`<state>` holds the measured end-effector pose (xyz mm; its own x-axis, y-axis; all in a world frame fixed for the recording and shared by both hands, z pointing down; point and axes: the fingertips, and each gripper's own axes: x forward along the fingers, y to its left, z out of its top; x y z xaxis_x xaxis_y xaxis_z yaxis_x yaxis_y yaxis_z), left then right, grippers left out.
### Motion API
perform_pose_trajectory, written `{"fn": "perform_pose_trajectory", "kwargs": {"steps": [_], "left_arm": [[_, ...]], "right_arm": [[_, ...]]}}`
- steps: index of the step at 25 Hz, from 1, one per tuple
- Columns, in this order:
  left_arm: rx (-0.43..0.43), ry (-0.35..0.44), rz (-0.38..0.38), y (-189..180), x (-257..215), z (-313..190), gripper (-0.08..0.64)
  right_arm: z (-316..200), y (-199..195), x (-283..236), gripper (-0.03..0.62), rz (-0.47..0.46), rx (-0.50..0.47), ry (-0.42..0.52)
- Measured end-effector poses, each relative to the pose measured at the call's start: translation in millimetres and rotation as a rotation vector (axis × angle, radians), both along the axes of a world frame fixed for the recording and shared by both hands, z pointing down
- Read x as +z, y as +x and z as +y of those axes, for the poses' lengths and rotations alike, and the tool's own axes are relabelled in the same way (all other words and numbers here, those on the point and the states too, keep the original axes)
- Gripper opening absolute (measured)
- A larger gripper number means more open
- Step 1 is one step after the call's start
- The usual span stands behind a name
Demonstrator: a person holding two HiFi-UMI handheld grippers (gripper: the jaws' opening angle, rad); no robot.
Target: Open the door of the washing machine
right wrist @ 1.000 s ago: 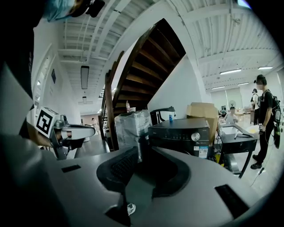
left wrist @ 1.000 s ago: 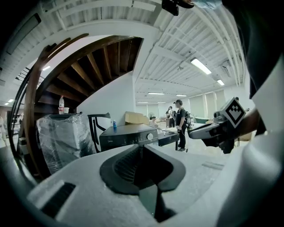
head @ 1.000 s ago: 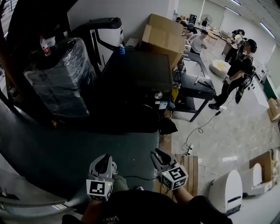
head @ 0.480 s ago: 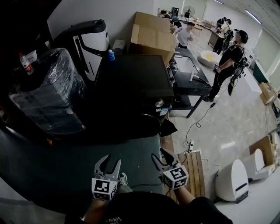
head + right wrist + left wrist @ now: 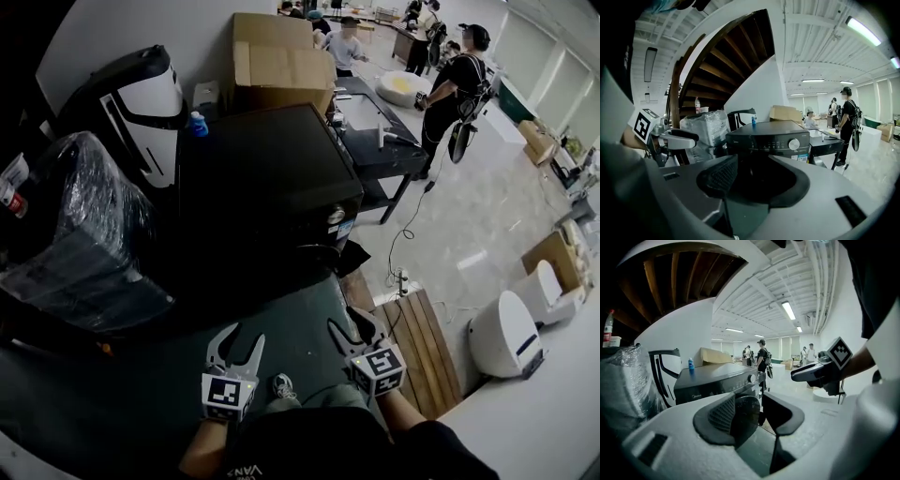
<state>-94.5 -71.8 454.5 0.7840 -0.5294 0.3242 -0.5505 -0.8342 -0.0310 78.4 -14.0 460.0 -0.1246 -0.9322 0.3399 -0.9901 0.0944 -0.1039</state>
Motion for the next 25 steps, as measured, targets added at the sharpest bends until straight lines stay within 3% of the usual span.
{"fn": "perform_pose_trajectory", "kwargs": {"steps": [11, 16, 25], "left_arm": [[0.074, 0.056, -0.06, 4, 22, -59, 0.176], [0.052, 0.006, -0.067, 21, 35, -83, 0.176], [0.028, -0.052, -0.162, 66, 86, -122, 0.176]], "right_arm": [[-40, 4, 28, 0.193, 0.022, 0.044, -0.049], [-67, 21, 41, 0.196, 0.047, 0.009, -0.09], [-119, 74, 85, 0.207, 0.095, -0.082, -0.185]]}}
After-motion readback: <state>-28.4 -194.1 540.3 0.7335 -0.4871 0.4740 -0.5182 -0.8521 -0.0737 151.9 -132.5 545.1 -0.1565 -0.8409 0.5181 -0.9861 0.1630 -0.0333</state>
